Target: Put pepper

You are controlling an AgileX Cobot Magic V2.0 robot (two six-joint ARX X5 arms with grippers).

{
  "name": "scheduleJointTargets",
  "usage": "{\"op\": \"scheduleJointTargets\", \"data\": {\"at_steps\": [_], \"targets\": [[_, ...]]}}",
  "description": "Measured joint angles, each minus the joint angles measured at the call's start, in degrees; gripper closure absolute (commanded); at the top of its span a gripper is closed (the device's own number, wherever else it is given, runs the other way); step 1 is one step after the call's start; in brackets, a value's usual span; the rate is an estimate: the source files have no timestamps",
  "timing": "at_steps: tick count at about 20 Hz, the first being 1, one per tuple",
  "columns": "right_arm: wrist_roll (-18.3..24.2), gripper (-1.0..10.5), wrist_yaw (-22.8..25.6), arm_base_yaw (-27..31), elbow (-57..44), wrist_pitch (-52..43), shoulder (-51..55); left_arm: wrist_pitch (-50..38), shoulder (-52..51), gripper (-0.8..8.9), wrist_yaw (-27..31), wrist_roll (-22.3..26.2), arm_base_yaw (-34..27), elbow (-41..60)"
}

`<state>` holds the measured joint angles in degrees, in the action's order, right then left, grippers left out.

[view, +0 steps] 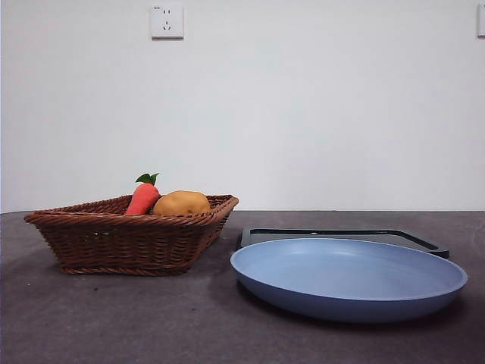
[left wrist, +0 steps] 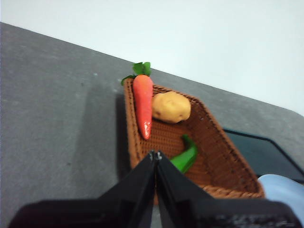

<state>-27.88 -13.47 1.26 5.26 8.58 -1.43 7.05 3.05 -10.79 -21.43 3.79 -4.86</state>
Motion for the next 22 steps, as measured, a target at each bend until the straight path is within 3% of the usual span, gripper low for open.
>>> {"op": "scheduleJointTargets", "data": {"at_steps": [6,11,16,22], "targets": [[-0.3,9.4,-0.1,0.0,7.0,0.8,-6.7,3.4,5.5,8.07,-2.5,-0.2,0.0,-8.9],[2.3,9.4,-3.1,0.0,14.8,4.2,-14.9,8.0,13.8,8.07,-7.7,1.5,0.0,-16.4],[7.1,9.4,-7.4,-0.4,24.7,12.8,-24.1,14.3,22.9,8.07,-13.4,6.6,0.0,-24.6],[15.6,9.4,-7.6,-3.4,37.1,29.2,-34.8,22.8,32.9,8.07,-20.0,13.7,0.0,-33.5]]}}
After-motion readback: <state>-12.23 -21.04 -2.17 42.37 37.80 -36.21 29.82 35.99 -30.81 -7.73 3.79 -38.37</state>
